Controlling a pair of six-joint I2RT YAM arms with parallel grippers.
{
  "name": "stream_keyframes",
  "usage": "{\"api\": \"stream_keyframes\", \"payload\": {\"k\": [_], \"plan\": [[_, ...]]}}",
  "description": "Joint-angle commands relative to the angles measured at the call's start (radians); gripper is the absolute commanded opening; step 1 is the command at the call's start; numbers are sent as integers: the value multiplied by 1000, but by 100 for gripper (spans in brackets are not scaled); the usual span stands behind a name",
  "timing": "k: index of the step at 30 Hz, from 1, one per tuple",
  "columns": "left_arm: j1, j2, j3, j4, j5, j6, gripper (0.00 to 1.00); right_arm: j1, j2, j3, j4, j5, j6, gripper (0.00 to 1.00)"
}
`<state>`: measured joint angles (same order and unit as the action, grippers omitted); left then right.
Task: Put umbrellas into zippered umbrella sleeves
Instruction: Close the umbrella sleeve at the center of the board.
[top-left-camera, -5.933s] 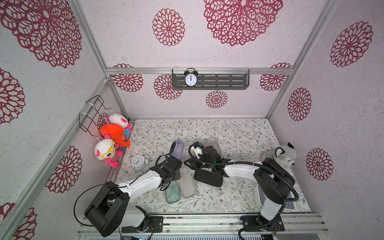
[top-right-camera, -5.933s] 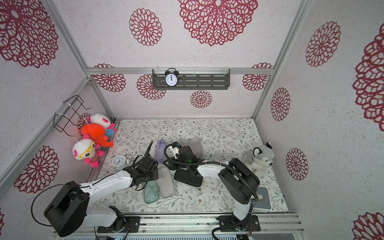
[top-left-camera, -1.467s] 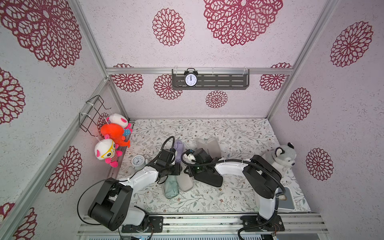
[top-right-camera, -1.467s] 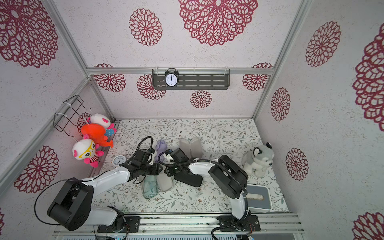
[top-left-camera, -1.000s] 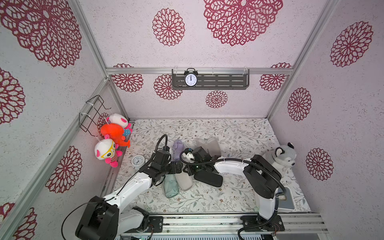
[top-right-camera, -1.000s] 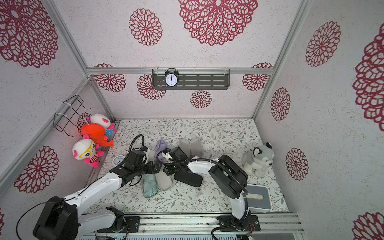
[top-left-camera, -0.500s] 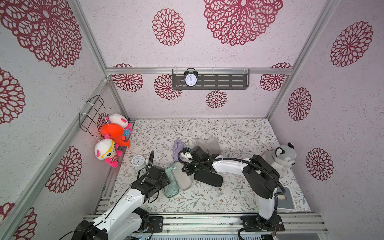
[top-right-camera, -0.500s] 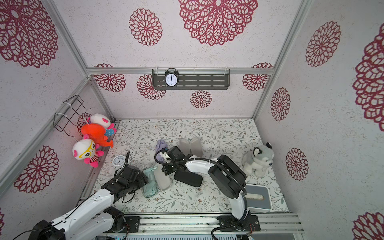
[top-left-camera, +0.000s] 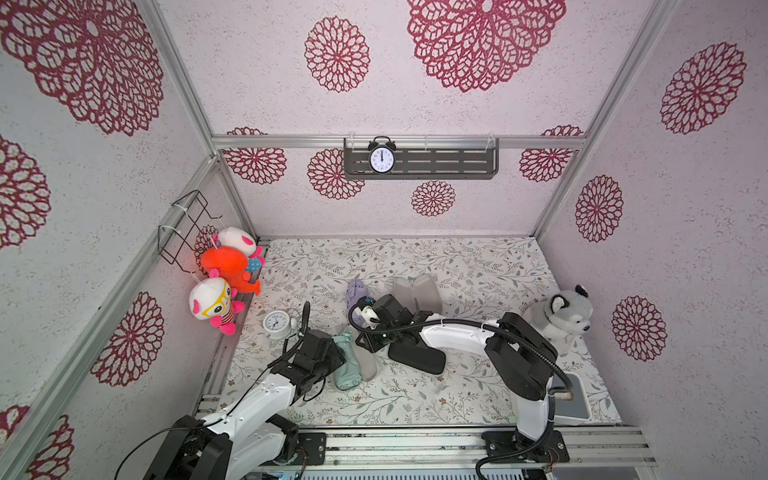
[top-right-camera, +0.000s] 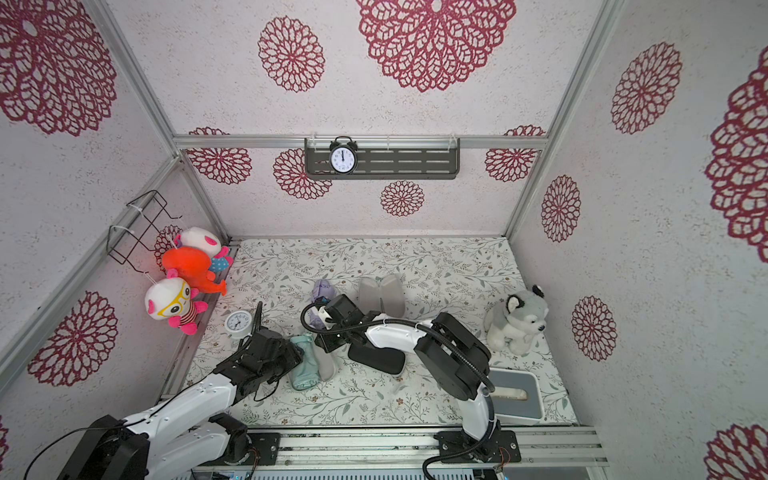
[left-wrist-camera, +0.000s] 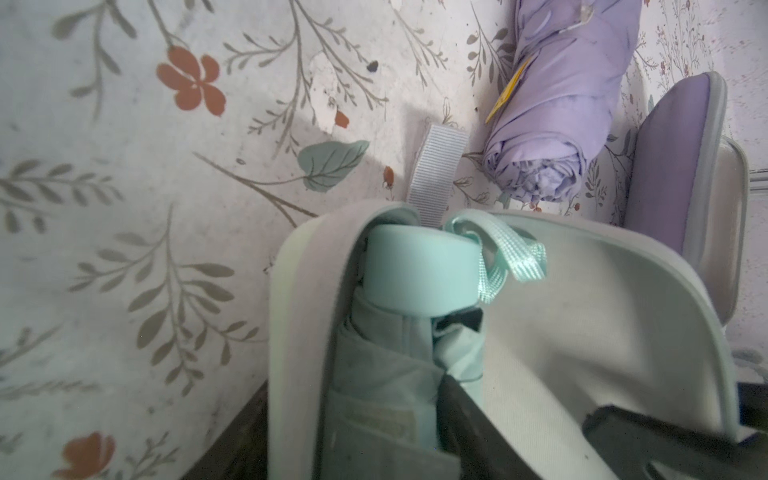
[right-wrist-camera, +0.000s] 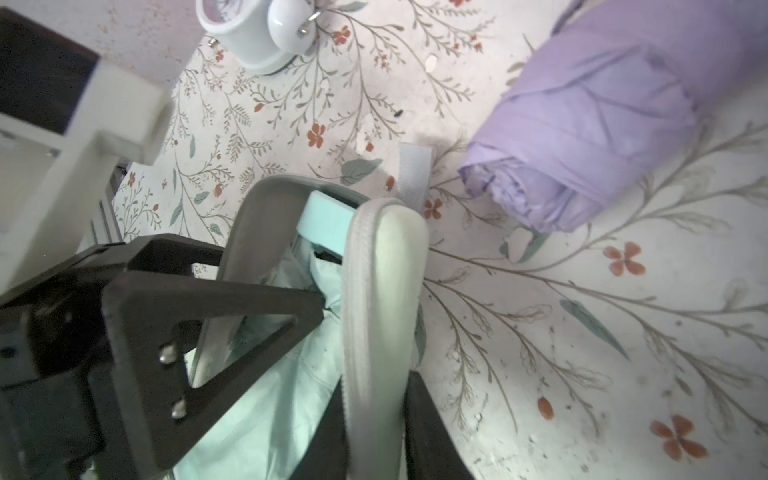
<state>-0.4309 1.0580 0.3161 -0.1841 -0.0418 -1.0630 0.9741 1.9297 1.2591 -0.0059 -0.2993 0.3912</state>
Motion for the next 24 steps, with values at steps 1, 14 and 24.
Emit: {"api": "stream_keyframes", "payload": {"k": [1, 14, 24], "plan": [[3, -2, -15, -61, -12, 24, 61, 21, -55, 14, 85, -41, 0, 29], [8, -136, -59, -98, -12, -9, 62, 12, -20, -54, 326, -286, 117, 34], [26, -122, -69, -93, 4, -3, 64, 13, -9, -56, 300, -285, 129, 44]]}}
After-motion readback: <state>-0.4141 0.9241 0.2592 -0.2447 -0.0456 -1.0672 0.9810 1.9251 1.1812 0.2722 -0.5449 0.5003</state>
